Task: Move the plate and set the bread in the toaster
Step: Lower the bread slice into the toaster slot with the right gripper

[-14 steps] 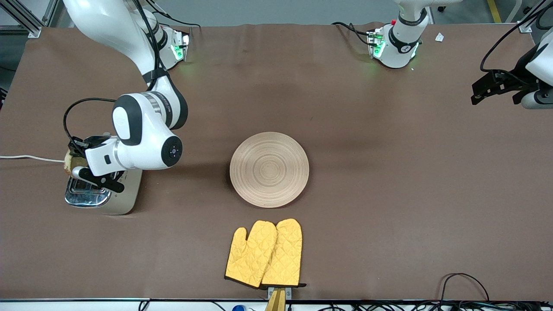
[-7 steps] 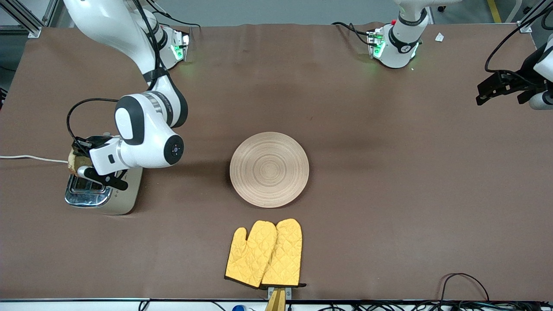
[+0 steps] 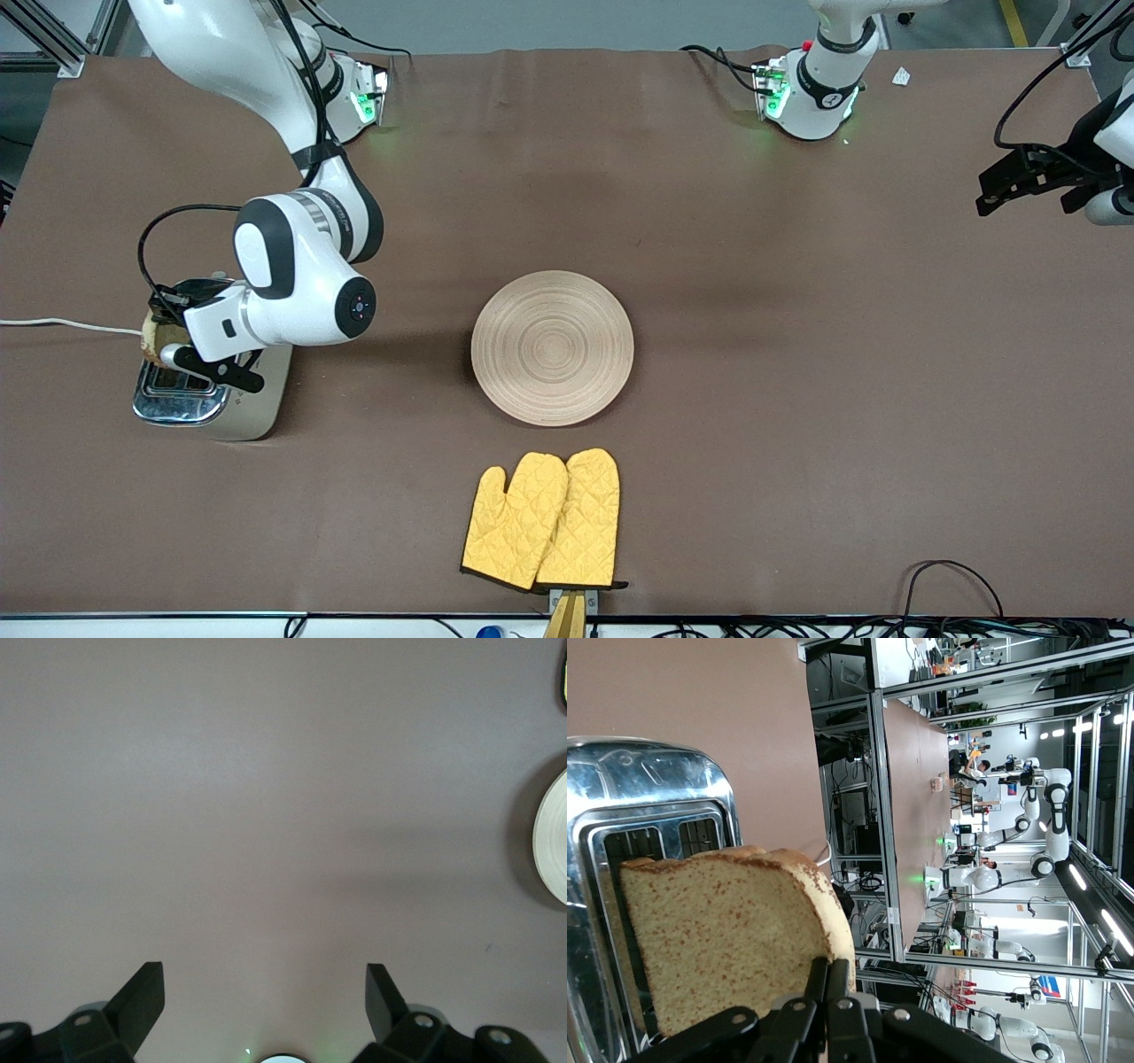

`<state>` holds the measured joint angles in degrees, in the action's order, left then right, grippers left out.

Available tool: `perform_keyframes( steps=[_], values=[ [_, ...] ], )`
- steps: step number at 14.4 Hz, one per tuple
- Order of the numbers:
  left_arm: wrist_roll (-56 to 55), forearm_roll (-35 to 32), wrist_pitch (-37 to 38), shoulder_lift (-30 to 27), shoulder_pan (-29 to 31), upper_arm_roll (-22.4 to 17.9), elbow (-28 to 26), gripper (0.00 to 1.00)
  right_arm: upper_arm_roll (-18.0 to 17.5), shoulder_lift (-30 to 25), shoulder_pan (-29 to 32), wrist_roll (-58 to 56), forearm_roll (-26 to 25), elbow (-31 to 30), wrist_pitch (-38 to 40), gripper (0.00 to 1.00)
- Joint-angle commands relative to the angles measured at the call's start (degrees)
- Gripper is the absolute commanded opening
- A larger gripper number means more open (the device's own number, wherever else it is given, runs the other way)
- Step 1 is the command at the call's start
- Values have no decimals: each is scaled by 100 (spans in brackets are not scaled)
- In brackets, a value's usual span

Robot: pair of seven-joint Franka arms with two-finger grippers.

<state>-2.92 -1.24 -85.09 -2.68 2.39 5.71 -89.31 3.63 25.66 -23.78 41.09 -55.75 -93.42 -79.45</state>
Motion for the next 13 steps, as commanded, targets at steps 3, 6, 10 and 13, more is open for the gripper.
perform_keyframes(
  steps=[3,6,10,13],
  values=[
    [-15,44,-8,-57,7,35,-16,100,-91,-228,189,49,-147,-256,-220,0],
    [-15,53,-8,-57,16,44,-16,100,-91,-210,207,57,-147,-256,-290,0],
    [-24,53,-17,-40,16,44,-16,100,-100,-149,216,66,-50,-256,-317,0],
    [-24,53,-8,-57,24,44,-16,100,-100,-70,339,75,230,-256,-500,1]
  ],
)
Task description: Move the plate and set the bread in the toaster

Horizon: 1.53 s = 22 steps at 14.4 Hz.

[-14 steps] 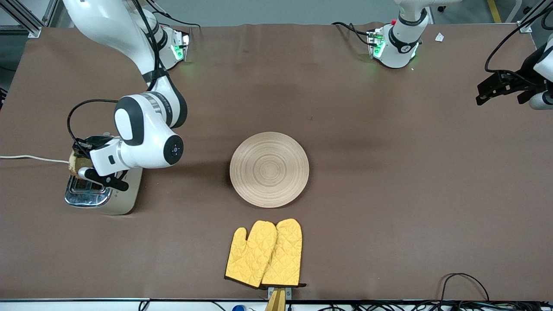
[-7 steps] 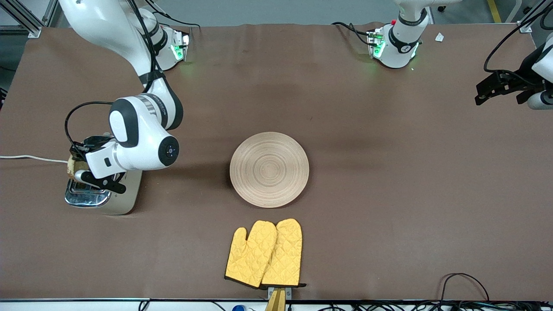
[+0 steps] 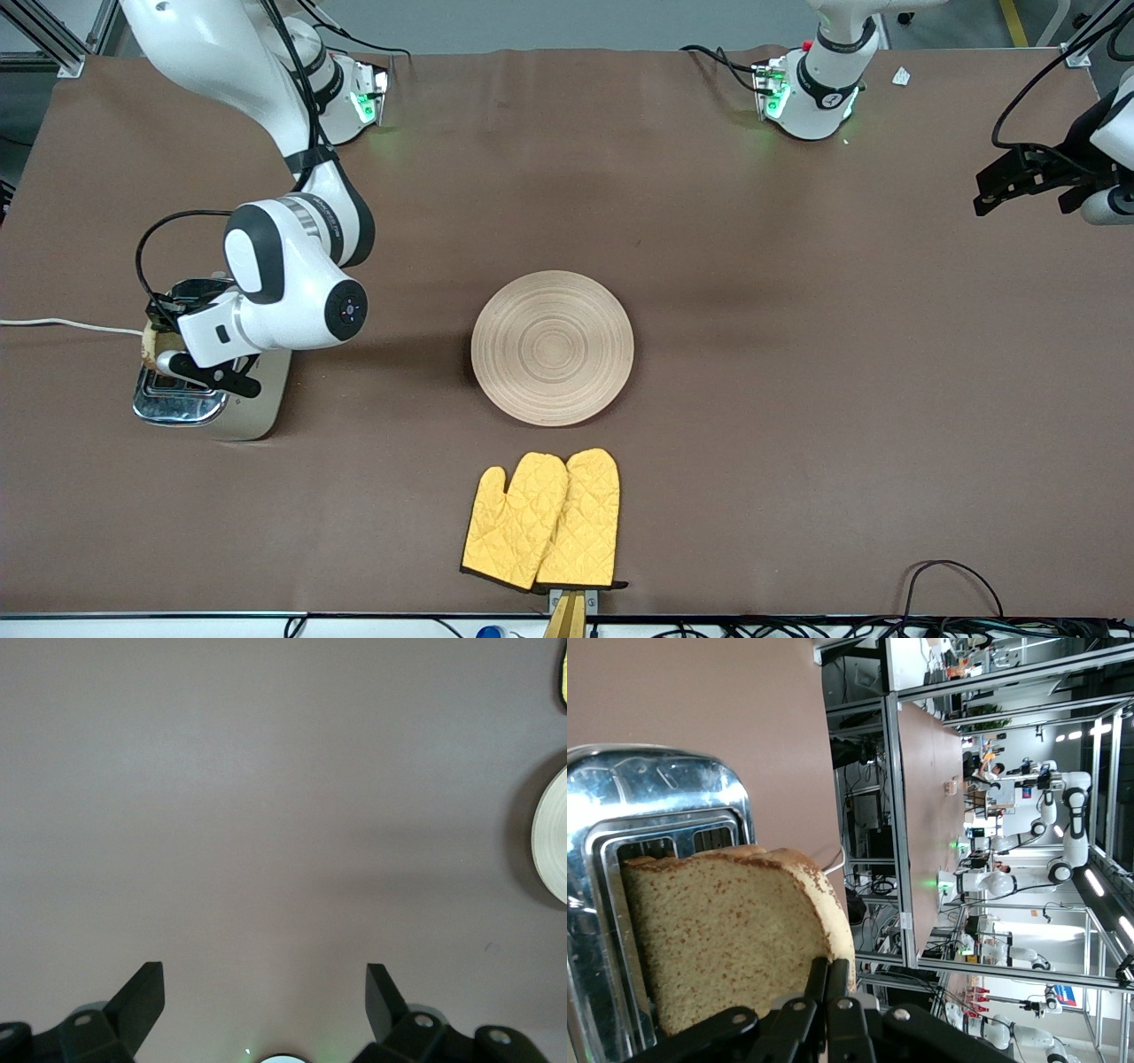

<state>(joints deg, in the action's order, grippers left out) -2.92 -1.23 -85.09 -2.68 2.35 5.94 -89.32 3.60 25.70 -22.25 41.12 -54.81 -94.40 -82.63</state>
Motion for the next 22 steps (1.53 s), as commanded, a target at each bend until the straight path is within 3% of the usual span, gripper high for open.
perform_keyframes(
  steps=[1,2,3,5,6,8,12,16,19,22],
  values=[
    [-24,53,1,-57,29,21,-16,100,-96,-13,221,72,163,-157,-270,2],
    [-24,53,1,-57,29,4,-16,100,-105,23,291,72,233,-157,-323,2],
    [-15,53,1,-57,37,4,-16,100,-96,49,327,72,382,-157,-411,11],
    [-24,53,10,-57,38,-5,-25,100,-96,163,450,72,707,-44,-534,61],
    [-24,44,10,-49,29,-5,-25,100,-96,207,450,72,804,35,-552,81],
    [-24,27,1,-40,20,3,-16,100,-105,234,450,46,1085,176,-552,100],
    [37,18,10,-101,37,-5,-7,100,-122,173,380,-68,2296,808,-465,100],
    [-24,-17,71,-110,29,-5,19,100,-123,-248,397,-78,3422,1204,-420,100],
    [37,-26,71,-101,38,-14,28,100,-114,-512,686,-340,4090,1459,-482,100],
    [11,-26,71,-75,29,-14,46,100,-96,-1039,1292,-1181,5117,1416,-833,100]
  ],
)
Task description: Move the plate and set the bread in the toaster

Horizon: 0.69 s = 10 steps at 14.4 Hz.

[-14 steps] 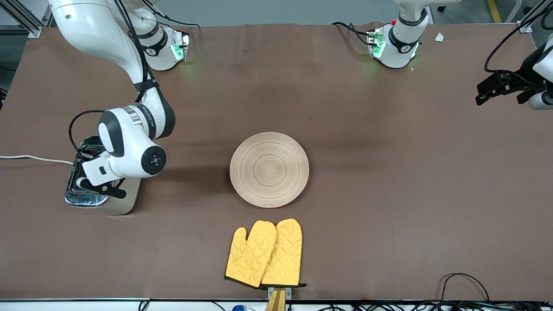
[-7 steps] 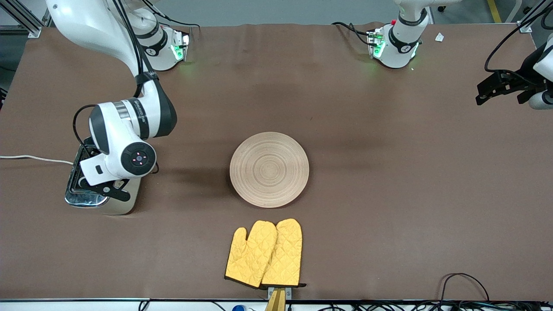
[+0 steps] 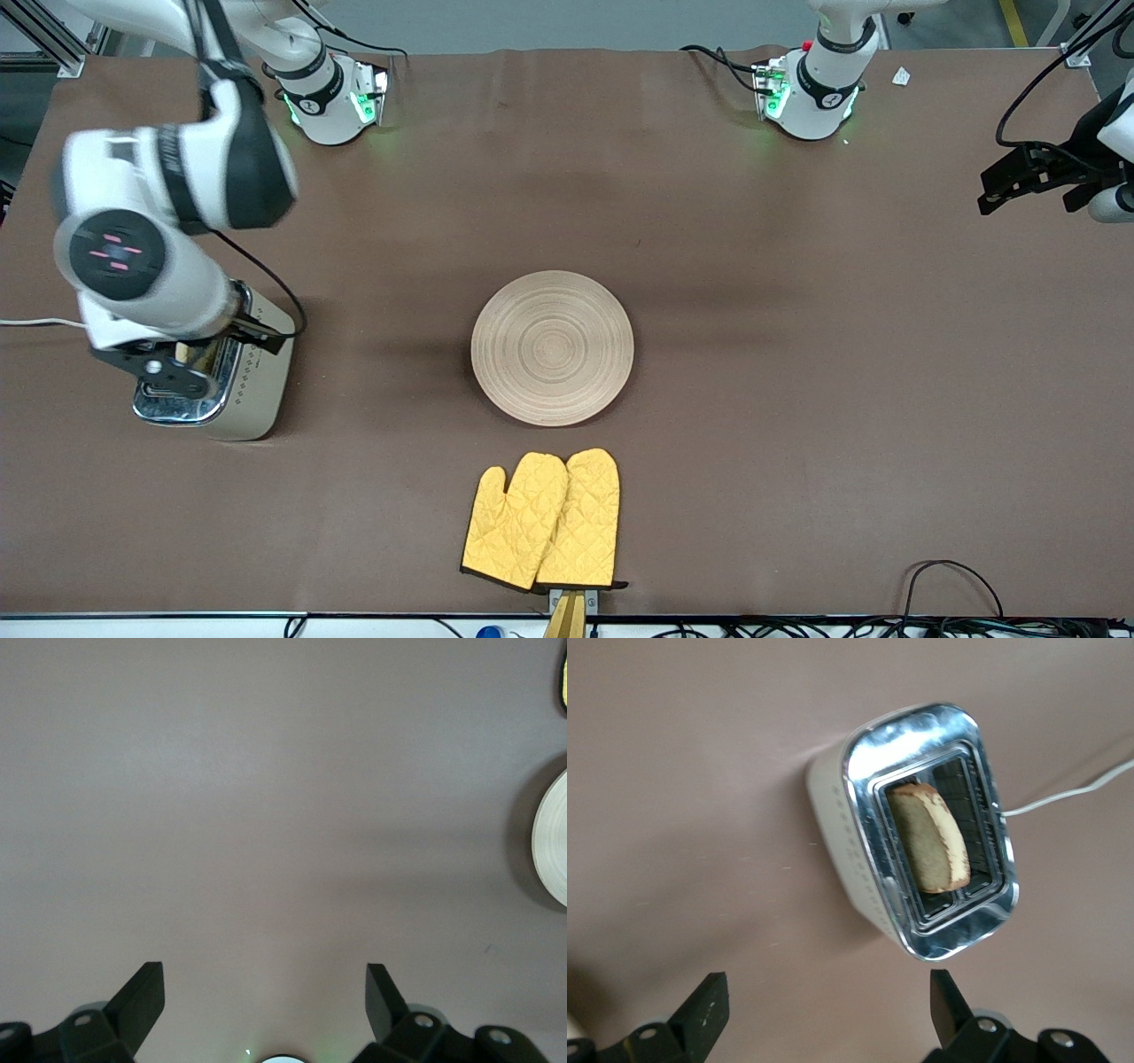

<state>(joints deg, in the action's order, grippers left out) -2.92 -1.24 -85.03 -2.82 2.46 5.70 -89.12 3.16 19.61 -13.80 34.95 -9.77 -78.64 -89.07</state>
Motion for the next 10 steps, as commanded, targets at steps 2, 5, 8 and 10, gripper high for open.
perform_keyframes(
  steps=[2,5,8,10],
  values=[
    [37,-26,74,-69,26,11,35,100,-61,-720,693,-1215,809,-177,-164,100],
    [37,-35,74,-69,26,11,53,100,-87,-1362,930,-1788,897,-520,-138,100],
    [46,-52,74,-52,97,11,70,100,-88,-1749,1220,-2280,1038,-520,187,100],
    [37,-52,74,1,97,11,236,100,-96,-1986,1405,-2535,1047,-538,433,100]
  ],
)
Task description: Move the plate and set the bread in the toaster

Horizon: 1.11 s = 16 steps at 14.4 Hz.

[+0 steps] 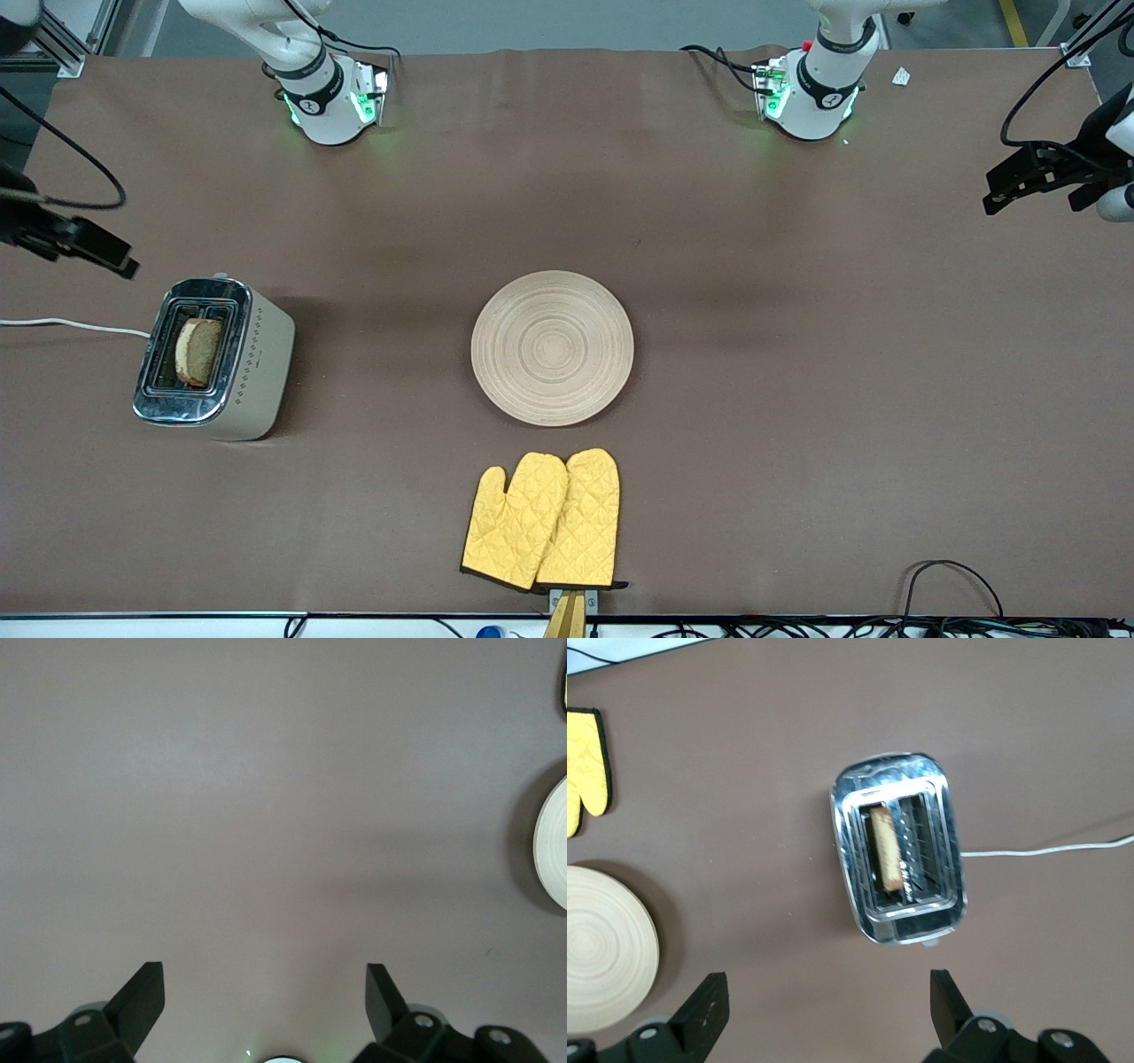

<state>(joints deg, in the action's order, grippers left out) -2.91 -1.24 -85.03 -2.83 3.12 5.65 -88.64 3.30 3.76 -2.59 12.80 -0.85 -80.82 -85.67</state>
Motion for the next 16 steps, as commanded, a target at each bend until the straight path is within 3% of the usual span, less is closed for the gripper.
perform_keyframes(
  steps=[1,5,16],
  values=[
    [45,-52,74,27,31,15,215,100,-111,-524,355,-487,155,-390,146,100],
    [45,-52,83,28,22,50,241,100,-119,-973,453,-647,146,-899,138,100],
    [168,27,312,45,-56,94,241,100,-251,-903,496,-586,137,-891,103,100]
  ],
)
